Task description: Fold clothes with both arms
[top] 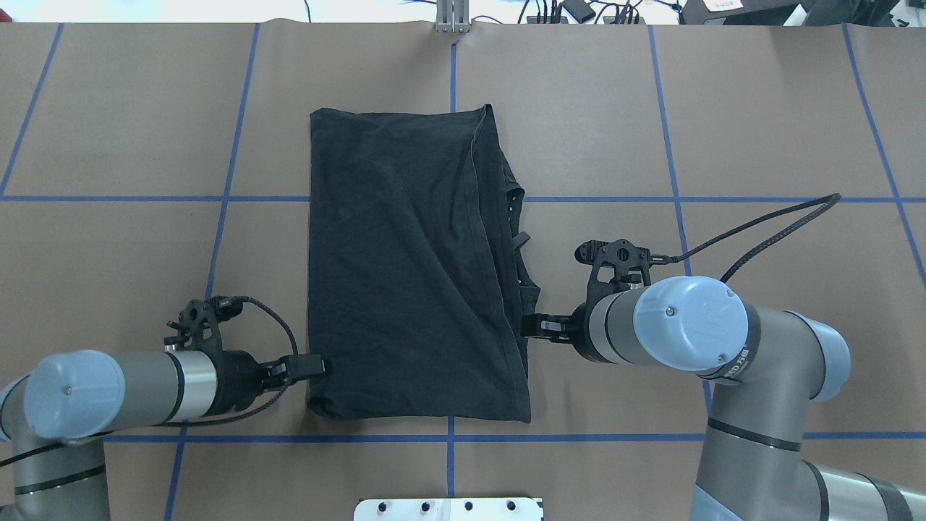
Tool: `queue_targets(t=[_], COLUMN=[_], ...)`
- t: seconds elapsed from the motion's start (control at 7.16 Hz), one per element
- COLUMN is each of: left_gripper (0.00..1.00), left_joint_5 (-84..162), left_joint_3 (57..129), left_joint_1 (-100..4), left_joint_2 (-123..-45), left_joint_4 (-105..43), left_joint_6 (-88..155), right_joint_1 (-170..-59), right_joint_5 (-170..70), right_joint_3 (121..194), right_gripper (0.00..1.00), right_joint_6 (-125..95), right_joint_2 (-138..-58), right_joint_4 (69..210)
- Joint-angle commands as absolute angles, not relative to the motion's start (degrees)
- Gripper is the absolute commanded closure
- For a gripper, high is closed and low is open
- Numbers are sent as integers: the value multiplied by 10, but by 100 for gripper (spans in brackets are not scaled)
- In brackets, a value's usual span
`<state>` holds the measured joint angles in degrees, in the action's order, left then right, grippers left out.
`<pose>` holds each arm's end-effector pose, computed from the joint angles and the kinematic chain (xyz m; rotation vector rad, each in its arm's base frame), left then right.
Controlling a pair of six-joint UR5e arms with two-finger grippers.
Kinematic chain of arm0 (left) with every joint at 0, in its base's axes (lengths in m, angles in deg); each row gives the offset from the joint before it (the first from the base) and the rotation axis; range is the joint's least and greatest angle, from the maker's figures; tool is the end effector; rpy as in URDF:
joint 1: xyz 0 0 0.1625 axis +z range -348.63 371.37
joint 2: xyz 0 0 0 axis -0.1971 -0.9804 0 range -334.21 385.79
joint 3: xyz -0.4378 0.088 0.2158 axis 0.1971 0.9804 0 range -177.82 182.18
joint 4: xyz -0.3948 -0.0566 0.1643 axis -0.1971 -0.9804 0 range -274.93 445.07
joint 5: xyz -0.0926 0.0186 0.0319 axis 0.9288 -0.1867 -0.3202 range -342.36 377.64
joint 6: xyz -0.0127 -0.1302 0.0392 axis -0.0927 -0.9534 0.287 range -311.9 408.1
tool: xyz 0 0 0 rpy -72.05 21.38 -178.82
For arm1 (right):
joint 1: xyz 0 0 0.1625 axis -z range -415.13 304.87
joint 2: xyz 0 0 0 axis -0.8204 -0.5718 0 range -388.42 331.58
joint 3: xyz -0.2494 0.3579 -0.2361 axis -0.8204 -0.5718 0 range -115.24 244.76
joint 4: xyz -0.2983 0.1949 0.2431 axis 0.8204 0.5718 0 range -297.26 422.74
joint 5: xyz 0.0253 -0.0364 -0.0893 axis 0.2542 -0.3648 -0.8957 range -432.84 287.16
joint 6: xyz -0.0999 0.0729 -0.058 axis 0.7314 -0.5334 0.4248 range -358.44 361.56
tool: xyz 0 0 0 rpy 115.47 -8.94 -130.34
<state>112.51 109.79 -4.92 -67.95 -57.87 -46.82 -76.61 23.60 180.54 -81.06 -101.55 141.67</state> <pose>0.5154 -0.2774 0.4489 0.0560 1.3008 -0.2615 -0.5282 -0.3347 0.3592 0.1329 -0.9342 0.1749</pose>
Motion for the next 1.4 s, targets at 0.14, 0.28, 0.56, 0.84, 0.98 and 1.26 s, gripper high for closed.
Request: queue_targets(t=[0.14, 0.28, 0.56, 0.84, 0.98, 1.26], left_gripper=[21, 29, 47, 47, 55, 100], left_joint_5=[1119, 1120, 1121, 1122, 1122, 1124], left_joint_3=[1089, 1085, 1084, 1084, 1084, 1086], left_joint_1=[-29, -27, -27, -27, -27, -27], left_joint_2=[-685, -688, -694, -696, -696, -695], left_joint_4=[-576, -576, -576, -576, -576, -576], left_joint_6=[-486, -486, -486, -485, -485, -485], right_joint_1=[-767, -767, -767, -767, -767, -766], right_joint_5=[235, 235, 235, 235, 235, 235], right_joint_3=[1805, 1805, 1805, 1805, 1804, 1802], right_gripper=[1, 1, 1, 1, 1, 1], right_joint_6=[-809, -809, -809, -809, -809, -809], right_joint_2=[-1018, -1017, -1016, -1016, -1016, -1015], right_joint_4=[1413, 1413, 1413, 1413, 1413, 1413])
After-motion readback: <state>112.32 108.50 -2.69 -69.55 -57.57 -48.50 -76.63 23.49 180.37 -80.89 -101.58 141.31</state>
